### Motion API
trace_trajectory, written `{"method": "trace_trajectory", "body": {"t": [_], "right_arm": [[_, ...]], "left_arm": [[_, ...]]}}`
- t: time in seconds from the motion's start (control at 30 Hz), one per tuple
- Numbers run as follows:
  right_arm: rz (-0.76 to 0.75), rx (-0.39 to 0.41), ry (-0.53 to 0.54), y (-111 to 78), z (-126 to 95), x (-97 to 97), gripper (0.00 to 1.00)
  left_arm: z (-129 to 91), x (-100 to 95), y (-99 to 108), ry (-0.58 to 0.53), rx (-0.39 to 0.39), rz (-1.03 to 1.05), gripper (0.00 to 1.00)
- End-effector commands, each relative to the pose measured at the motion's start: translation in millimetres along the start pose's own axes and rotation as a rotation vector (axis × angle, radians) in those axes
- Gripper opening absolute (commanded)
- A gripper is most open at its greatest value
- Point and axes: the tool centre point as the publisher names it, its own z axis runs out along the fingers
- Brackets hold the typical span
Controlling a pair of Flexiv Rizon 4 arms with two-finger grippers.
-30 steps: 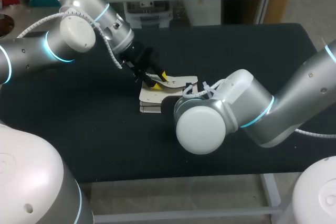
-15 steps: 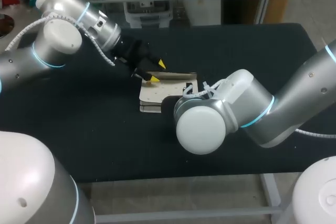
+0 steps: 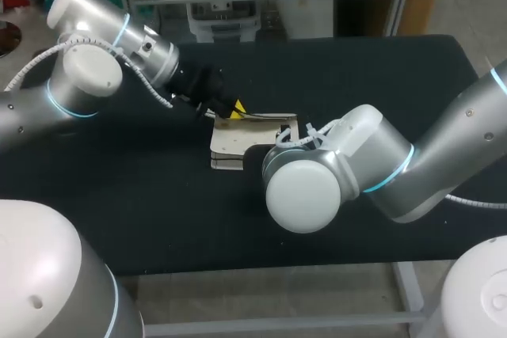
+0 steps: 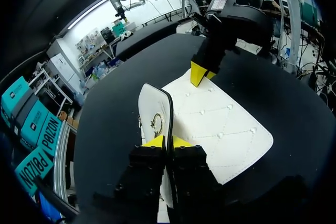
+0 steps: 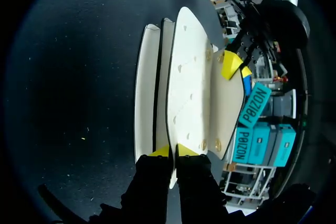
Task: Pick up the bag, open it, inspect its contents, close it, and place it on the opposite side
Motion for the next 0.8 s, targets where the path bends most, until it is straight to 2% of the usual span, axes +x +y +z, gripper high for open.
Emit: {"method": "trace_trajectory", "body": {"t": [0.03, 0.27, 0.5, 0.57, 0.7, 0.8], "right_arm": [[0.001, -0.001, -0.006, 0.7, 2, 3.2, 0.0], [0.001, -0.001, -0.006, 0.7, 2, 3.2, 0.0], [0.001, -0.001, -0.006, 0.7, 2, 3.2, 0.0], [0.001, -0.001, -0.006, 0.7, 2, 3.2, 0.0], [0.001, -0.001, -0.006, 0.7, 2, 3.2, 0.0], [0.001, -0.001, -0.006, 0.7, 2, 3.2, 0.0]], "left_arm": [[-3, 16.2, -3, -0.009, 0.003, 0.012, 0.0], [8, 32.4, -1, -0.002, -0.01, 0.031, 0.0], [17, 37.4, 0, -0.012, -0.025, 0.037, 0.02], [12, 36.7, -4, -0.029, -0.023, 0.042, 0.4], [5, 32.8, -7, -0.06, -0.021, 0.043, 0.41], [3, 30.2, -6, -0.073, -0.018, 0.044, 0.37]]}}
